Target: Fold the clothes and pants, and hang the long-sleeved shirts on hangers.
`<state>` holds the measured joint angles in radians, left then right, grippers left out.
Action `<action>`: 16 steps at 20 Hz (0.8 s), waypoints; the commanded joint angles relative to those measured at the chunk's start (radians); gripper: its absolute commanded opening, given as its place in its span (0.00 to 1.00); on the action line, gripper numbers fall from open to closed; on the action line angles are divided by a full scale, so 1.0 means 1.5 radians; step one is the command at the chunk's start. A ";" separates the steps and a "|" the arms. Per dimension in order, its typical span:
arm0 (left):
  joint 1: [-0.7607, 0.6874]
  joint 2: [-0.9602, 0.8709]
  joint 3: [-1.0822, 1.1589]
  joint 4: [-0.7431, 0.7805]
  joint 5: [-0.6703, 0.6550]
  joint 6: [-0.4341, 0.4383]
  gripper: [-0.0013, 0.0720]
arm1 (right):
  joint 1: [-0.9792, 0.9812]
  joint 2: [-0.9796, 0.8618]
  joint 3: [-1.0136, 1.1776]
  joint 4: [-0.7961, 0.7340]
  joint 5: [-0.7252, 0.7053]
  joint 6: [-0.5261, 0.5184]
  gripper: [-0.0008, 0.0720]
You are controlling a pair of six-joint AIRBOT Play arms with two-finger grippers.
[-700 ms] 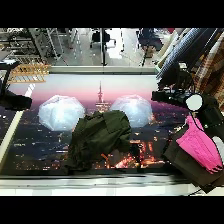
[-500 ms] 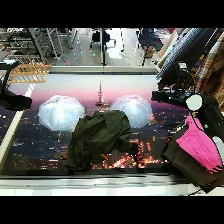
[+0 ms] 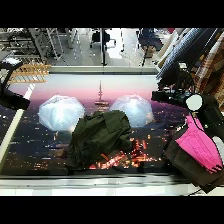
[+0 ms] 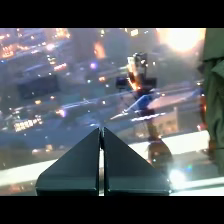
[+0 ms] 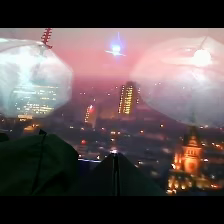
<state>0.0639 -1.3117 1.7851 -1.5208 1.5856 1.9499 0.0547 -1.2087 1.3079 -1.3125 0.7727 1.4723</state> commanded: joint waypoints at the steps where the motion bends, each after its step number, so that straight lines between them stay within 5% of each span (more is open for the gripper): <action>1: 0.000 -0.004 0.000 -0.016 -0.023 -0.008 0.04 | 0.001 0.000 0.000 0.000 -0.001 0.000 0.05; 4: 0.000 -0.014 0.000 -0.095 -0.022 -0.110 0.05 | 0.002 0.000 0.000 0.015 -0.017 0.000 0.05; 5: 0.000 -0.021 0.000 -0.128 -0.014 -0.118 0.25 | 0.001 0.000 0.000 0.031 -0.021 0.000 0.06; 6: 0.000 -0.032 -0.001 -0.164 -0.012 -0.118 0.77 | 0.001 0.000 0.000 0.034 -0.013 0.000 0.10; 7: -0.002 -0.044 -0.001 -0.196 -0.013 -0.121 0.97 | 0.001 0.000 0.000 0.029 -0.001 -0.001 0.10; 8: -0.004 -0.062 -0.001 -0.231 -0.009 -0.120 1.00 | 0.001 -0.001 -0.001 0.014 0.001 0.000 0.16; 10: -0.020 -0.102 -0.018 -0.295 0.004 -0.120 1.00 | -0.009 -0.010 -0.002 0.010 0.012 0.000 0.75; 16: -0.099 -0.201 -0.190 -0.333 -0.125 -0.100 1.00 | -0.029 -0.146 -0.003 0.229 0.196 -0.141 0.81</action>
<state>-0.0364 -1.5486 1.6058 -1.9743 1.5066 1.7920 0.0189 -1.3323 1.3041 -1.1347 0.9436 1.3628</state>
